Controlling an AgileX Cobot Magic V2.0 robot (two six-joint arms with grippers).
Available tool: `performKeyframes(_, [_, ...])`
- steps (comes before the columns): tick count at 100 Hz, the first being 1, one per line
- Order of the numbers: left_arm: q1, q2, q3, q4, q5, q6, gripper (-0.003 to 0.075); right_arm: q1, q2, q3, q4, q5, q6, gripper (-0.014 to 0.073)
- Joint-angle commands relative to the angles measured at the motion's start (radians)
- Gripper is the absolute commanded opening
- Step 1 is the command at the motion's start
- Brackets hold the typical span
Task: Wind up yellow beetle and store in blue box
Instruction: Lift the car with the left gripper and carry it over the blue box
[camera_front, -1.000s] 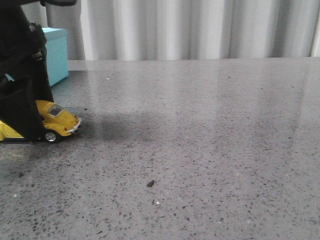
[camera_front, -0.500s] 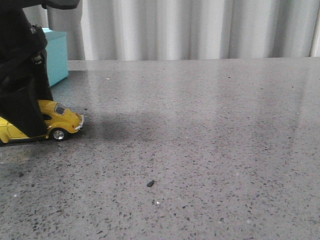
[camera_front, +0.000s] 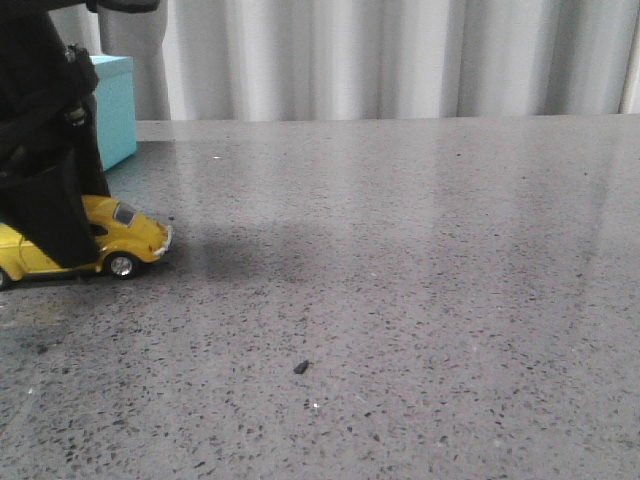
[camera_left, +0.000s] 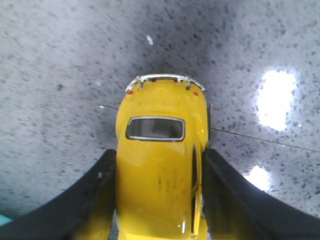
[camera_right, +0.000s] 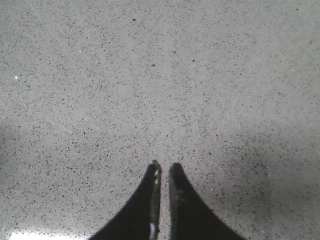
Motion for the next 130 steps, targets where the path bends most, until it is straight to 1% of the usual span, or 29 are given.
performKeyframes(1, [-0.007, -0.03, -0.061, -0.017, -0.02, -0.006, 0.0132, -0.006, -0.014, -0.032, -0.006, -0.048, -0.005, -0.0041])
performKeyframes(15, [-0.007, -0.03, -0.147, -0.03, 0.016, -0.012, 0.0132, -0.006, -0.014, -0.032, -0.006, -0.046, -0.005, -0.0041])
performKeyframes(33, [-0.007, -0.03, -0.282, -0.032, 0.026, -0.012, 0.0132, -0.006, -0.014, -0.032, -0.005, -0.046, -0.005, -0.0041])
performKeyframes(47, [-0.007, -0.03, -0.403, -0.021, 0.107, -0.012, 0.0132, -0.006, -0.014, -0.032, -0.003, -0.046, -0.005, -0.0041])
performKeyframes(56, [-0.007, -0.03, -0.471, 0.025, 0.182, -0.013, 0.0132, -0.006, -0.017, -0.032, 0.007, -0.046, -0.005, -0.0041])
performKeyframes(66, [0.026, -0.035, -0.517, 0.067, 0.233, -0.053, 0.0132, -0.006, -0.026, -0.032, 0.019, -0.046, -0.005, -0.0041])
performKeyframes(73, [0.076, -0.044, -0.529, 0.081, 0.245, -0.085, 0.0132, -0.006, -0.027, -0.032, 0.019, -0.046, -0.005, -0.0041])
performKeyframes(80, [0.143, -0.061, -0.529, 0.074, 0.248, -0.088, 0.0132, -0.006, -0.034, -0.032, 0.019, -0.046, -0.005, -0.0041])
performKeyframes(94, [0.3, -0.09, -0.529, 0.046, 0.254, -0.09, 0.0132, -0.006, -0.036, -0.032, 0.024, -0.041, -0.005, -0.0041])
performKeyframes(99, [0.371, -0.092, -0.529, 0.022, 0.254, -0.09, 0.0132, -0.006, -0.036, -0.032, 0.024, -0.036, -0.005, -0.0041])
performKeyframes(113, [0.538, -0.088, -0.51, -0.108, 0.23, -0.09, 0.0132, -0.006, -0.036, -0.032, 0.026, -0.034, -0.005, -0.0041])
performKeyframes(120, [0.598, -0.08, -0.493, -0.168, 0.212, -0.09, 0.0132, -0.006, -0.036, -0.032, 0.026, -0.034, -0.005, -0.0041])
performKeyframes(130, [0.655, -0.055, -0.466, -0.242, 0.212, -0.09, 0.0132, -0.006, -0.036, -0.032, 0.028, -0.034, -0.005, -0.0041])
